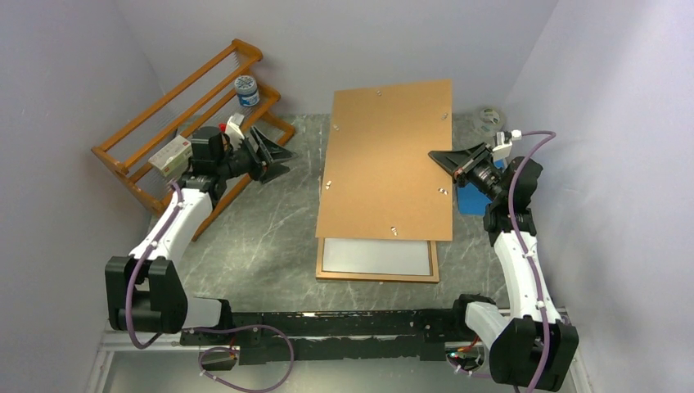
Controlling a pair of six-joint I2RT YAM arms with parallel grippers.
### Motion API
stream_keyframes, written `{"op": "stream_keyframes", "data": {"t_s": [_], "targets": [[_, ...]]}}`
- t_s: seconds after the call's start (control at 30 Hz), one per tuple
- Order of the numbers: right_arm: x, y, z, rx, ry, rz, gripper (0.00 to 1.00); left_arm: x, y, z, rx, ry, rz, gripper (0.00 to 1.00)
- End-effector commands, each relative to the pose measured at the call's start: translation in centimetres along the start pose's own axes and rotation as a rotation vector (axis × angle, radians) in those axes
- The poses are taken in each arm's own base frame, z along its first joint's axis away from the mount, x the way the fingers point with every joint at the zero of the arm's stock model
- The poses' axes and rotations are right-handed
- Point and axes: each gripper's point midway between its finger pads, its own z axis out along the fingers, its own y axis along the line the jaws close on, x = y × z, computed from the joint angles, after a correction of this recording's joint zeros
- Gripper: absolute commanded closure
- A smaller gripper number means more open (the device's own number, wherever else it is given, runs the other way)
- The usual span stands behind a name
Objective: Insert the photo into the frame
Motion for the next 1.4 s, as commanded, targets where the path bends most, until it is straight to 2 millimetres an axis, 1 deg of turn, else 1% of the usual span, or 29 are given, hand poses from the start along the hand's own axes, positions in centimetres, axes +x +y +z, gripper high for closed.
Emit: {"op": "stream_keyframes", "data": {"t_s": [0.0,0.1,0.2,0.23,0.33,0.43,0.5,0.53,0.6,0.7,0.83,0.97,1.03,1.13,1.27,1.37], "targets": [[-1.9,2.0,-0.4,-0.032,-0.095,-0.077,1.0,0.4,2.2,-1.8,-0.115,-0.033,0.084,0.27],[-1.7,0.3,-0.2,0.0,-0.089,-0.067,1.0,0.7,4.1,-2.8,-0.223,-0.017,0.117,0.26],[-0.8,-2.6,-0.1,0.063,-0.066,-0.044,1.0,1.4,5.8,-3.3,-0.301,0.026,0.136,0.26],[-0.3,-3.8,-0.1,0.081,-0.06,-0.032,1.0,1.5,5.9,-3.2,-0.292,0.028,0.139,0.26],[0.9,-6.5,-0.2,0.115,-0.03,-0.018,1.0,1.7,6.1,-2.9,-0.261,0.015,0.133,0.27],[2.2,-9.4,-0.3,0.165,0.006,-0.001,1.0,1.7,7.5,-2.7,-0.288,-0.015,0.115,0.27],[3.0,-11.1,-0.3,0.189,0.043,0.01,1.0,1.8,8.1,-2.5,-0.29,-0.016,0.105,0.27],[3.3,-11.8,-0.2,0.202,0.057,0.009,1.0,1.9,8.4,-2.3,-0.289,-0.009,0.098,0.28],[3.7,-12.4,-0.1,0.182,0.072,-0.005,1.0,2.3,9.1,-1.9,-0.286,0.009,0.08,0.29],[4.2,-14.0,0.1,0.193,0.091,-0.012,1.0,3.0,10.3,-1.2,-0.278,0.037,0.034,0.29],[4.5,-15.0,0.4,0.172,0.101,-0.034,1.0,4.0,11.4,-0.1,-0.246,0.087,-0.02,0.31],[4.8,-16.0,0.9,0.158,0.112,-0.054,1.0,4.9,12.4,0.9,-0.256,0.11,-0.004,0.31],[4.8,-15.9,1.1,0.127,0.11,-0.071,1.0,5.4,12.6,1.7,-0.258,0.134,0.003,0.31],[4.7,-15.4,1.5,0.069,0.106,-0.101,1.0,6.3,13.4,3.2,-0.282,0.158,0.008,0.32],[4.6,-15.1,2.0,0.028,0.106,-0.101,1.0,7.1,14.6,5.1,-0.305,0.179,-0.004,0.32],[4.8,-15.5,2.2,0.013,0.112,-0.092,1.0,7.2,15.1,6.4,-0.289,0.183,0.0,0.33]]}}
